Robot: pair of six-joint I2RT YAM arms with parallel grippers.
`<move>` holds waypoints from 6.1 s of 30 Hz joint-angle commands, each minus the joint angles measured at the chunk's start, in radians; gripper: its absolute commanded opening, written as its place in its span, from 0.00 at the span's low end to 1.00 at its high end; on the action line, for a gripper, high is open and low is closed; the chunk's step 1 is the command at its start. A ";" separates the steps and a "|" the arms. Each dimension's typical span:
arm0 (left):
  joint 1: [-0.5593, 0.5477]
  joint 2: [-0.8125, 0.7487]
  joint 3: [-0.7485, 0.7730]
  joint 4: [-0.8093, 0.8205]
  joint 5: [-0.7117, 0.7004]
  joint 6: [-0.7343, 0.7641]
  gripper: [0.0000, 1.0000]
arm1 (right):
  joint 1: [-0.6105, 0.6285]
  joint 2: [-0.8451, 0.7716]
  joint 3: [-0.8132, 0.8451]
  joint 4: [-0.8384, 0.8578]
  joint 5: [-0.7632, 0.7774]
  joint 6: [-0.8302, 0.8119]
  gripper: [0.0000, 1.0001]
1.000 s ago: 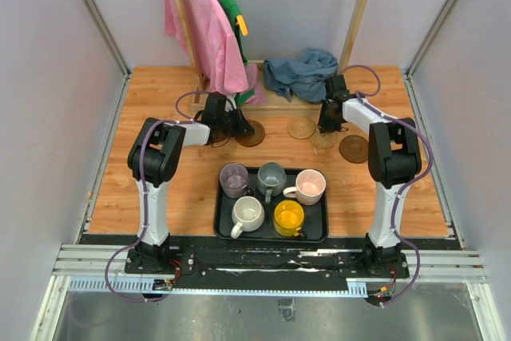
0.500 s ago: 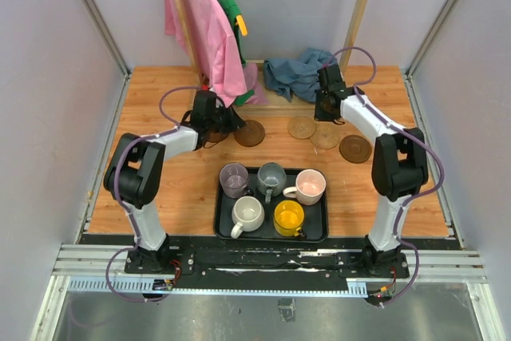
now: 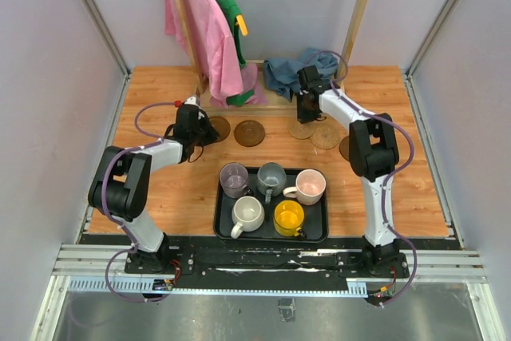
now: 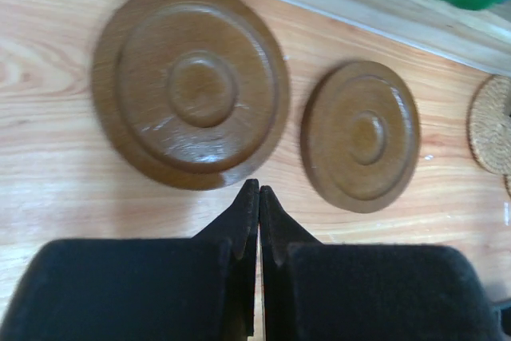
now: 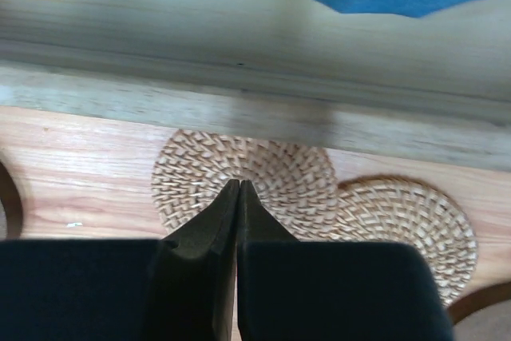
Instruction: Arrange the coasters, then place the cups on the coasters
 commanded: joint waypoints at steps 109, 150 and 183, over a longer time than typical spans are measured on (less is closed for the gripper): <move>0.066 -0.238 0.043 -0.060 -0.201 0.054 0.01 | -0.014 -0.112 -0.240 -0.026 0.065 0.031 0.03; 0.066 -0.202 0.052 -0.072 -0.178 0.038 0.01 | 0.019 -0.311 -0.271 -0.045 0.167 0.026 0.02; 0.066 -0.180 0.007 -0.043 -0.106 0.043 0.01 | -0.307 -0.336 -0.510 -0.007 0.207 0.106 0.01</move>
